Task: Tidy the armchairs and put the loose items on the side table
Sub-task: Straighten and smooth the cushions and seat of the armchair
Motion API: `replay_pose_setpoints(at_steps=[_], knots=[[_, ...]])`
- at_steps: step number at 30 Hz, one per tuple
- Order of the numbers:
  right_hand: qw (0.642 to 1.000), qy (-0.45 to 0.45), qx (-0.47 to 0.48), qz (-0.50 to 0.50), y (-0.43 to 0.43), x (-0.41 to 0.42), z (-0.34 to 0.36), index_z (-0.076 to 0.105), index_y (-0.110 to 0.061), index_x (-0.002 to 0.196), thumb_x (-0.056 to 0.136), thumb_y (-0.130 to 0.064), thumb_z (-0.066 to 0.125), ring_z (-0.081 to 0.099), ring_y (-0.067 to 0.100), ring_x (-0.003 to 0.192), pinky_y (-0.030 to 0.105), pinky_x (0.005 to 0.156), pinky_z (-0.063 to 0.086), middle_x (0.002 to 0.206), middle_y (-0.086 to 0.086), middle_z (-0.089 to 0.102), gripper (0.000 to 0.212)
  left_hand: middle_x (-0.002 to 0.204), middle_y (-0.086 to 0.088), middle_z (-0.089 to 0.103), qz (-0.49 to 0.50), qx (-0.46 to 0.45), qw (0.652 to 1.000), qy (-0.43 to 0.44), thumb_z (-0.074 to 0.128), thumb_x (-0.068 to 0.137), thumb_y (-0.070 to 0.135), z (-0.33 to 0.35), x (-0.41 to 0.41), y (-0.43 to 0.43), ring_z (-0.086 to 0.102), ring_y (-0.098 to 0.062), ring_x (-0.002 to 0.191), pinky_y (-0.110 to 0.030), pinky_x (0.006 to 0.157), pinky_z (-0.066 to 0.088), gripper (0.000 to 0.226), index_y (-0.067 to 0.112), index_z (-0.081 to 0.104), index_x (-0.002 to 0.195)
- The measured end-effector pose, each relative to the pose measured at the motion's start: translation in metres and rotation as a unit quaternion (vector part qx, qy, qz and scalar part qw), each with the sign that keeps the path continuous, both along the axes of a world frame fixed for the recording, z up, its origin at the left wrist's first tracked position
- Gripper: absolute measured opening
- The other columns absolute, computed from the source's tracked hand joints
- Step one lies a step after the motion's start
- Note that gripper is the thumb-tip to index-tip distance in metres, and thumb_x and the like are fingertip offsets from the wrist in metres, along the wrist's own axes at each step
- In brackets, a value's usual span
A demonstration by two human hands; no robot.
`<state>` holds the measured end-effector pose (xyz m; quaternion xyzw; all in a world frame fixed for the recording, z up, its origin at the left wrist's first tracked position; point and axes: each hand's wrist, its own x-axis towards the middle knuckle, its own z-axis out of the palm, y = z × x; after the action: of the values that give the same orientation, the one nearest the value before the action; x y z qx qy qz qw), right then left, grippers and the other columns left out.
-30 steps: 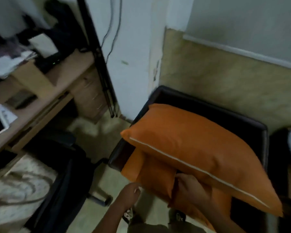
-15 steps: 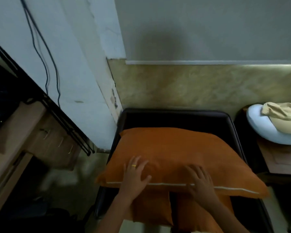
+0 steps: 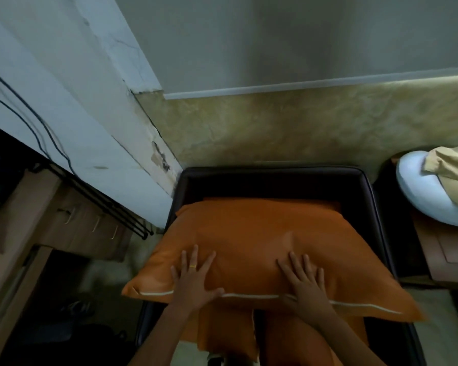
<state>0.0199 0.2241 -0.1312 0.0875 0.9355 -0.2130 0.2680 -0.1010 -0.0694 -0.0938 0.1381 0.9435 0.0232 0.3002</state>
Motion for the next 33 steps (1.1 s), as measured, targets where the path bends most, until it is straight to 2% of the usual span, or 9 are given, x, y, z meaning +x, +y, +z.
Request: replay_pose_setpoints(at_steps=[6,14,18,23,33], knots=[[1.000,0.028,0.007,-0.005,0.011,-0.026,-0.006,-0.036,-0.058,0.137,0.092,-0.058,0.051,-0.036,0.026,0.146,0.059,0.117,-0.014,0.154,-0.014,-0.040,0.098,0.161,0.003,-0.031,0.006,0.019,1.000,-0.006,0.051,0.069,0.088,-0.002,-0.033,0.013,-0.031,-0.031,0.147,-0.065,0.116,-0.010,0.107,0.055,-0.010,0.150],[0.997,0.065,0.015,-0.028,0.027,-0.069,-0.011,-0.024,-0.057,0.143,0.092,-0.064,0.049,-0.030,0.021,0.149,0.057,0.120,-0.016,0.164,-0.011,-0.021,0.089,0.163,0.002,-0.026,-0.002,0.048,0.999,0.015,0.048,0.068,0.091,-0.019,-0.085,0.025,-0.027,-0.030,0.149,-0.062,0.116,-0.012,0.108,0.053,-0.007,0.152],[0.992,0.111,0.030,-0.048,0.033,-0.087,-0.015,-0.005,-0.049,0.155,0.088,-0.076,0.029,-0.021,0.017,0.152,0.053,0.122,-0.013,0.167,-0.009,-0.009,0.080,0.165,0.003,-0.019,0.011,0.090,0.996,0.011,0.055,0.069,0.087,-0.032,-0.123,0.025,-0.024,-0.028,0.150,-0.060,0.117,-0.014,0.107,0.051,0.001,0.154],[0.989,0.117,0.053,-0.078,0.044,-0.116,-0.016,0.004,-0.043,0.158,0.094,-0.070,0.040,-0.014,0.017,0.154,0.051,0.122,-0.011,0.168,-0.009,-0.002,0.079,0.167,0.004,-0.009,0.018,0.144,0.989,0.008,0.056,0.071,0.085,-0.053,-0.176,0.026,-0.018,-0.025,0.151,-0.057,0.118,-0.015,0.103,0.049,0.008,0.155],[0.963,0.178,0.093,-0.179,0.062,-0.210,-0.055,0.020,-0.037,0.157,0.093,-0.071,0.023,-0.001,0.020,0.156,0.049,0.124,-0.004,0.168,-0.003,0.014,0.073,0.164,0.006,0.020,0.009,0.204,0.978,0.036,0.048,0.073,0.088,-0.106,-0.305,0.063,0.004,-0.026,0.153,-0.060,0.120,-0.004,0.094,0.040,0.032,0.152]])
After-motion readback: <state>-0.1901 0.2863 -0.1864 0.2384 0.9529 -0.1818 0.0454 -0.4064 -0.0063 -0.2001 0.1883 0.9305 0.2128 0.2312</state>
